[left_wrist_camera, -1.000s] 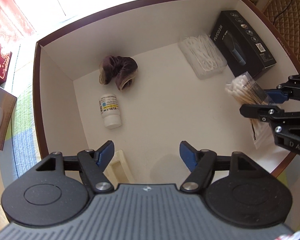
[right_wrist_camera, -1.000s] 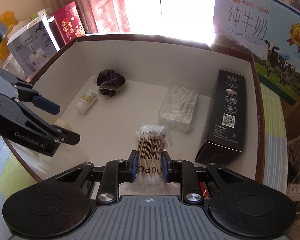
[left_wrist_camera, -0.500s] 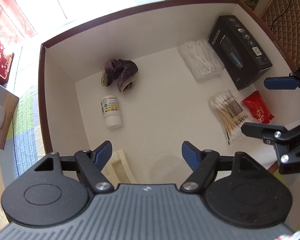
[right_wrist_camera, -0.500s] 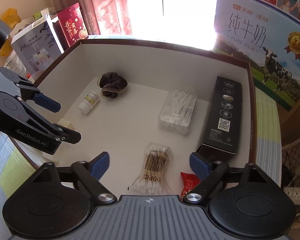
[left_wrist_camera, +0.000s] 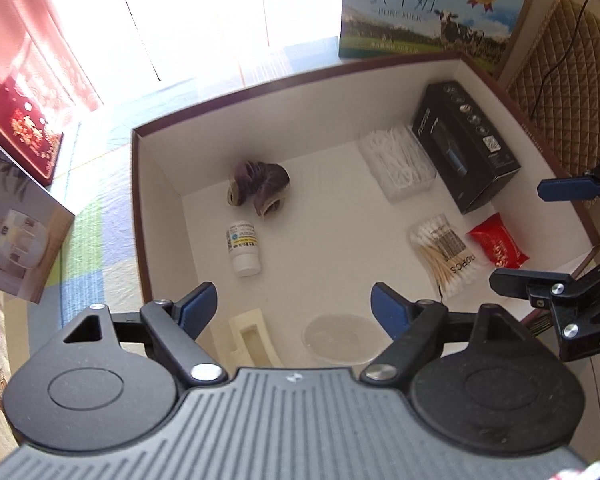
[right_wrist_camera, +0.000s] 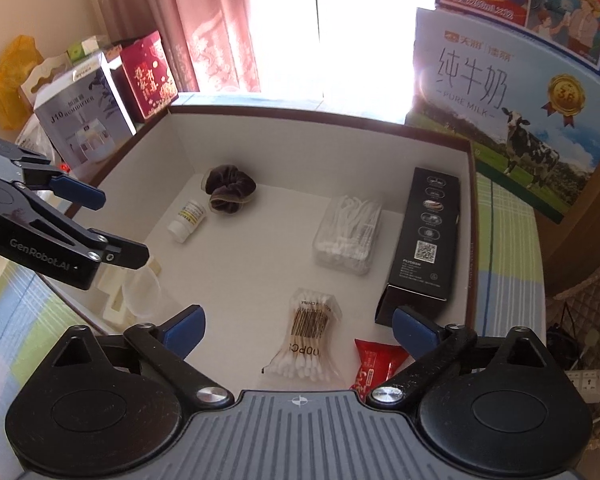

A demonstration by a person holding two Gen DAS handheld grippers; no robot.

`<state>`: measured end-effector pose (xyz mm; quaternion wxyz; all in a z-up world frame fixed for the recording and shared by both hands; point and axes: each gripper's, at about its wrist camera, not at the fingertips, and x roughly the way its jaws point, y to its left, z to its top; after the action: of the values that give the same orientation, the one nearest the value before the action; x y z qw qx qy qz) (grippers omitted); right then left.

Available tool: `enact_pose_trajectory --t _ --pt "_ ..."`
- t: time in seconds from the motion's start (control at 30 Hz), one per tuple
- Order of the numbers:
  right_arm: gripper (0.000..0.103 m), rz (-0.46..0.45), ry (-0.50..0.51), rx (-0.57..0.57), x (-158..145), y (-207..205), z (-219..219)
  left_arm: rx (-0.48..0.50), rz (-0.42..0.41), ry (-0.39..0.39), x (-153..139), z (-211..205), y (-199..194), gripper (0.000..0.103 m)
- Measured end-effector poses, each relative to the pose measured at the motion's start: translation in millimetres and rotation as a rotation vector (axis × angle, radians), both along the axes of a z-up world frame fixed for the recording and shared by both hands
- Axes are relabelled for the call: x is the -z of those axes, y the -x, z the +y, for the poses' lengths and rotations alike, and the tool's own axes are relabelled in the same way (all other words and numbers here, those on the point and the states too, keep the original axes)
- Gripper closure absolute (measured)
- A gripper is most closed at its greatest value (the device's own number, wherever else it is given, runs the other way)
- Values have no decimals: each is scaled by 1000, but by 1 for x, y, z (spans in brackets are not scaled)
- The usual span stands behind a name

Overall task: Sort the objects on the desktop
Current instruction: 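Withdraw both open tools from the box toward the purple tube and green tube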

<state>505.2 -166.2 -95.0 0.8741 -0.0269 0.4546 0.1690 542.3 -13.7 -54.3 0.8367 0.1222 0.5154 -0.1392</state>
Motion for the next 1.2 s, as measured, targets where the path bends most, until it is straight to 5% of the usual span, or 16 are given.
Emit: enact_pose_trajectory --t 1.2 --pt "2 -204 -130 40 -71 120 -18 -80 -218 39 -71 2 135 14"
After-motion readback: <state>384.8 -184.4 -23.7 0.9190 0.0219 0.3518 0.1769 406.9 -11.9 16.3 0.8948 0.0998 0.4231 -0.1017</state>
